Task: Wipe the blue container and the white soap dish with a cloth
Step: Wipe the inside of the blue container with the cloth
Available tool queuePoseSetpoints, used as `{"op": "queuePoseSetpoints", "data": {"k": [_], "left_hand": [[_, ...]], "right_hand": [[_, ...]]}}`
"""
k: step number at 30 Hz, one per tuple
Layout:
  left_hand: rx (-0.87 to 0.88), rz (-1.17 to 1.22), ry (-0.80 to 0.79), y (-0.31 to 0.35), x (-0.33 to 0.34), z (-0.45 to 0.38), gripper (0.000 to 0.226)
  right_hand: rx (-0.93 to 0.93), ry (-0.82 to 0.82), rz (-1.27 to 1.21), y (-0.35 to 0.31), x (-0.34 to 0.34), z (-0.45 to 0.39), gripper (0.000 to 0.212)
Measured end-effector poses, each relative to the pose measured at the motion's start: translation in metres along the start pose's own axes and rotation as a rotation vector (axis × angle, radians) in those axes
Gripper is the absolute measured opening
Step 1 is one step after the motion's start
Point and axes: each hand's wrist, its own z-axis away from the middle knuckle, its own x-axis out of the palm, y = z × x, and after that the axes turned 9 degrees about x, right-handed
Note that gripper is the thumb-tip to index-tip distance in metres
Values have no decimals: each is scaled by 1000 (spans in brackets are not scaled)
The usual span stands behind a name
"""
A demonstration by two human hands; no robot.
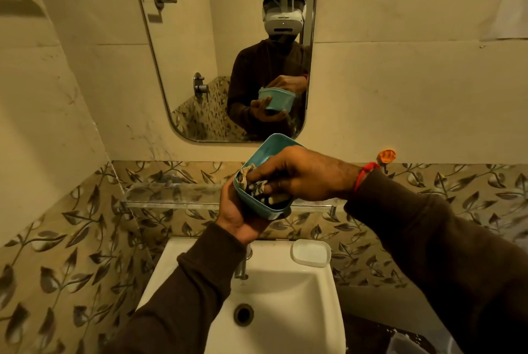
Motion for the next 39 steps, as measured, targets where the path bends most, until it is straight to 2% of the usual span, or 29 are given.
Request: {"op": "queuePoseSetpoints", "data": {"k": [2,8,12,15,23,28,31,35,39], "left_hand": [[-24,-2,3,-1,4,1,56],[-106,0,76,-7,7,3,55],[-139,-7,65,-1,10,1,60],[-129,-16,72,3,13,-3,59],[-3,-103,37,2,17,0,45],[77,-113,4,0,15,2,51],[144,-152,-5,2,14,-3,41],[200,-123,37,9,15,-14,44],[180,-93,34,9,11,-16,42]], "right_hand": [[-35,-23,91,-2,-6,1,40],[-95,-65,719,-7,-6,-3,45],[-26,155,977,0,-11,-2,49],[15,235,1085,0,-9,-5,50],[139,236,1089,-13,5,-5,42],[222,89,919,-16,-4,-5,36],[177,52,858,-15,-3,-7,34],[102,35,735,-17,12,-11,31],[117,-10,622,-15,14,-13,30]]}}
